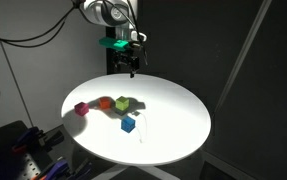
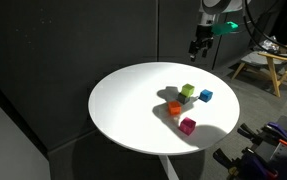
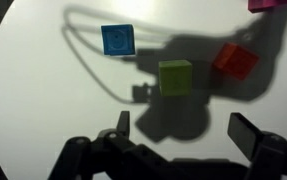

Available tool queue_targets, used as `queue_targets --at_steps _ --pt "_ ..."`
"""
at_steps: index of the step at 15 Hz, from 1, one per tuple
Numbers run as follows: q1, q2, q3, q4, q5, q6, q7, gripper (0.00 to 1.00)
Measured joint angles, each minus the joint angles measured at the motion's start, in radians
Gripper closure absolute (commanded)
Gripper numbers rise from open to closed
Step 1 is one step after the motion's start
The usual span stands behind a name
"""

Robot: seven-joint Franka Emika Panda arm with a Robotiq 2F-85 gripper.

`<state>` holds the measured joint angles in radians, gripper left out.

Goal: Move the green block from the gray one to the orange one

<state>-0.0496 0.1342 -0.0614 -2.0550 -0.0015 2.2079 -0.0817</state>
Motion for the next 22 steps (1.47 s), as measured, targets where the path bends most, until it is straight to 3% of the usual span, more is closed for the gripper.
queue_targets --at_steps 11,22 --pt "-0.001 0.182 0.006 0.085 -0.005 0.059 -0.002 0.0" --pt "0.0 0.228 0.033 0.091 0.006 0.059 -0.004 0.0"
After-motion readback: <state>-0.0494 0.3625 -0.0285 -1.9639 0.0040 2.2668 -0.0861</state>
